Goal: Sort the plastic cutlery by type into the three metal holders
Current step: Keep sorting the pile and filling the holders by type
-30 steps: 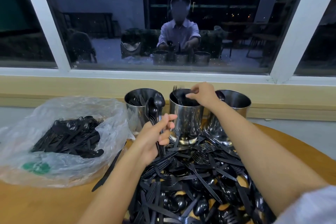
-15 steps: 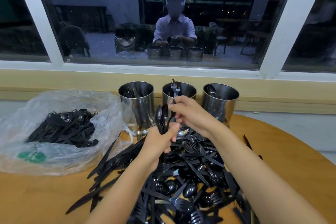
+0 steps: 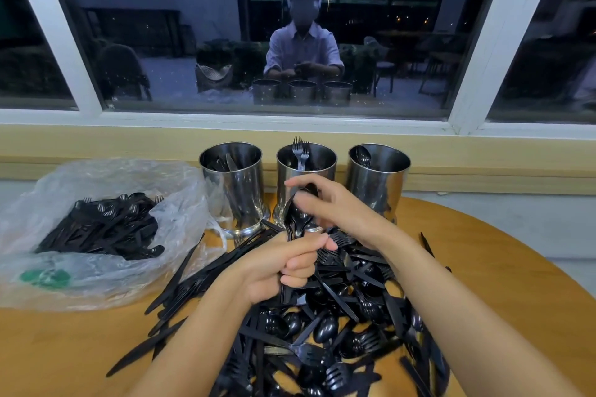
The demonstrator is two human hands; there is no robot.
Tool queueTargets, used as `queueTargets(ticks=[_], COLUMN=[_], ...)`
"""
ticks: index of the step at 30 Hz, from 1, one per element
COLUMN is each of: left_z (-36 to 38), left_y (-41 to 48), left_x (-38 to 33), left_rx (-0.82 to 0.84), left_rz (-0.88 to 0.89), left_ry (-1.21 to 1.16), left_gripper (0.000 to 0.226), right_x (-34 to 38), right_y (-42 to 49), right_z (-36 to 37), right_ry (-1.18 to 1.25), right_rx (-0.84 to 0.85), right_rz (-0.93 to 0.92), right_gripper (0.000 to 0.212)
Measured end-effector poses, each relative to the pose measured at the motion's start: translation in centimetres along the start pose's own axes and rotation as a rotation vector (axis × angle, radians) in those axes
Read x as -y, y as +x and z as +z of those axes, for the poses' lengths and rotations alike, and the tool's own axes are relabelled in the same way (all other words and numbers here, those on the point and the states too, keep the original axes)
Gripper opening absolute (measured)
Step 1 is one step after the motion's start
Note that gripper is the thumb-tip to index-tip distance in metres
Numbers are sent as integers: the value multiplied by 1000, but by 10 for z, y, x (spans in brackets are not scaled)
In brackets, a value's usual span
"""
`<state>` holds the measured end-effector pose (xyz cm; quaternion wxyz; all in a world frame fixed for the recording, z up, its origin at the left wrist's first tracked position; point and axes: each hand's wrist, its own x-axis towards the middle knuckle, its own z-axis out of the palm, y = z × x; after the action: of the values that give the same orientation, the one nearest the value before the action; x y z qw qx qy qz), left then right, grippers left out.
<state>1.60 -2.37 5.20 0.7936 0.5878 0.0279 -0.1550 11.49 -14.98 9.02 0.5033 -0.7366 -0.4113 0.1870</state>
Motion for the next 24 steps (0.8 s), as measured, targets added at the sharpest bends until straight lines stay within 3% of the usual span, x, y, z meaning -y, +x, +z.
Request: queueTargets(ticks=[4, 7, 10, 13, 16, 18, 20, 22, 24], left_z=[4, 7, 1, -13, -26, -30, -34, -36, -37], left_y=[11, 27, 39, 45, 51, 56, 60, 62, 62], left_x=[4, 8, 13, 18, 26, 31, 36, 41, 45], left_rx=[40, -91, -341, -598, -676, -693, -690, -663, -637], left_rz=[-40, 4, 101, 175, 204, 226, 243, 235, 232], left_ry=[13, -92, 49, 237, 338, 405, 465, 546, 629], left_gripper=[22, 42, 57, 29, 14, 13, 14, 13, 15], right_x=[-8, -13, -14, -10, -18, -35, -57, -73, -76], right_y=[-1, 1, 12, 26, 36, 44, 50, 50, 48], right_z=[-5, -17, -58, -119, -159, -166, -166, -161, -158], right_ry=[36, 2, -121, -320, -487, -565, -705, -792, -697], right_rx=[33, -45, -364, -873, -1065, -1025, -837, -610, -540], right_rz=[45, 83, 40, -82, -147, -54, 138, 325, 371], right_gripper=[15, 13, 7, 14, 14, 14, 20, 38, 58])
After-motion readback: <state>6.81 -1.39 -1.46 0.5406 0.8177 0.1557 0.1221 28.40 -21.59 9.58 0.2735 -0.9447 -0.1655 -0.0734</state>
